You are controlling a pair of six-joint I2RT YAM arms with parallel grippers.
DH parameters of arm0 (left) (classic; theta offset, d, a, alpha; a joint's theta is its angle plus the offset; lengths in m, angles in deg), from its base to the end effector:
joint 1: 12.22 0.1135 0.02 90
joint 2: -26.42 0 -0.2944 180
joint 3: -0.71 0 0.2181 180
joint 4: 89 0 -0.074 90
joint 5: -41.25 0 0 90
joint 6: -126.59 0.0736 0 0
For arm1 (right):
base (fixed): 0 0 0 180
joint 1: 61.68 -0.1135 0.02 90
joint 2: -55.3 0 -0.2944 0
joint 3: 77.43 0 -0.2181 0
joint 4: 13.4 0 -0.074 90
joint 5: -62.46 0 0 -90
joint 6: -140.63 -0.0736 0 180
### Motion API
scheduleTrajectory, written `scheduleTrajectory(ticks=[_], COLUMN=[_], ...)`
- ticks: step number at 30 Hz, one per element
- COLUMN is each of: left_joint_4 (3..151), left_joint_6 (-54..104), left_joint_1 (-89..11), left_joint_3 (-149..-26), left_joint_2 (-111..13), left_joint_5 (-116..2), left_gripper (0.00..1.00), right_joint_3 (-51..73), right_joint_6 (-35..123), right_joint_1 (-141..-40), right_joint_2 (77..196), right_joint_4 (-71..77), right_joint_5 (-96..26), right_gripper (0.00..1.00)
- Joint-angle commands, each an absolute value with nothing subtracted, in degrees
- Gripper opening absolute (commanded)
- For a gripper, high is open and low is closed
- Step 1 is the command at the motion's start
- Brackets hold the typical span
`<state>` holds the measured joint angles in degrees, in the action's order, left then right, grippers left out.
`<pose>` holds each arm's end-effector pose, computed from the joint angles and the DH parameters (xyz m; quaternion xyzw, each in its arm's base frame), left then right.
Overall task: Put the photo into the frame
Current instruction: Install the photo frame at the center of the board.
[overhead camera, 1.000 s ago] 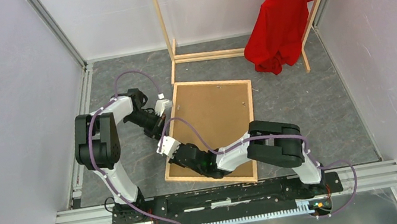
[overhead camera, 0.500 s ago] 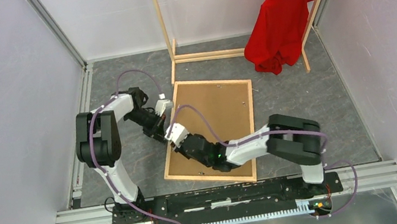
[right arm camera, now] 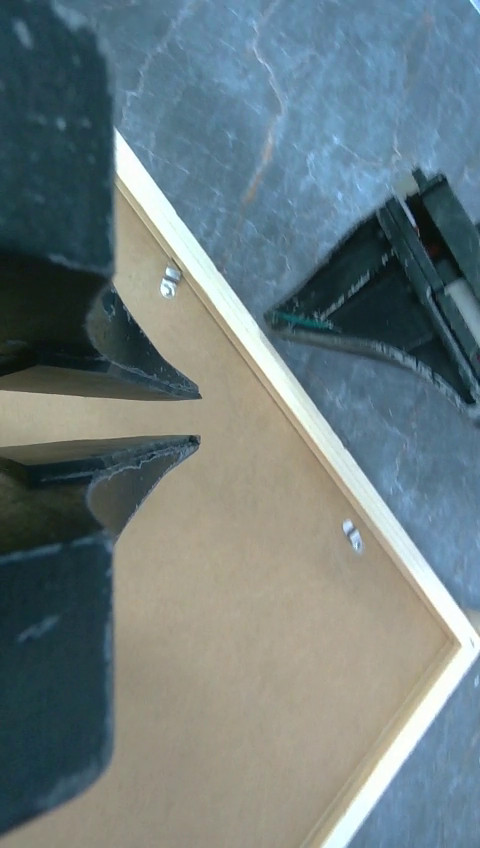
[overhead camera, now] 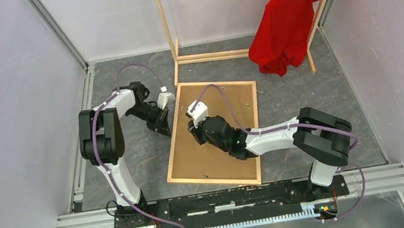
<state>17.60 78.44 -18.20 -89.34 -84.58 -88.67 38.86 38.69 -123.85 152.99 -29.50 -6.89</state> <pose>0.3126 -0.0802 0.1803 0.3689 0.8639 -0.3355 0.0711 0.1986 0.3206 0.2395 -0.2420 0.7649 0.2333 0.5495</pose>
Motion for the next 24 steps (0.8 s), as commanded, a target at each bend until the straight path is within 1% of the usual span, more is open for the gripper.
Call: scheduleTrajectory(ticks=[1,3,6,9,13,17,24], left_joint_4=[16.76,16.77,16.95,17.3,17.55,17.62,17.81], left_joint_6=[77.96,78.11,78.27,78.39,78.67,79.01,79.22], left_joint_1=[-18.02,-18.02,-18.02,-18.07,-18.07,-18.02,-18.02], left_joint_3=[-89.07,-88.6,-88.11,-87.68,-87.26,-86.94,-86.36], left_joint_2=[-85.77,-86.26,-86.81,-87.11,-87.27,-87.28,-87.19], left_joint_5=[-92.66,-92.89,-92.86,-92.7,-92.2,-92.02,-91.96], left_gripper=[0.21,0.2,0.17,0.14,0.09,0.08,0.07], right_joint_3=[40.52,40.21,38.28,36.09,33.87,32.05,29.71], right_joint_6=[38.0,40.06,44.37,46.36,48.64,50.19,52.28], right_joint_1=[-125.26,-127.13,-129.99,-131.37,-132.38,-133.28,-133.58], right_joint_2=[155.55,157.27,160.4,162.83,165.24,167.46,170.48], right_joint_4=[-33.83,-34.25,-34.09,-33.99,-34.08,-33.99,-33.47], right_joint_5=[-13.25,-12.59,-9.58,-7.95,-6.69,-5.34,-3.51], right_gripper=[0.24,0.26,0.35,0.4,0.45,0.5,0.5])
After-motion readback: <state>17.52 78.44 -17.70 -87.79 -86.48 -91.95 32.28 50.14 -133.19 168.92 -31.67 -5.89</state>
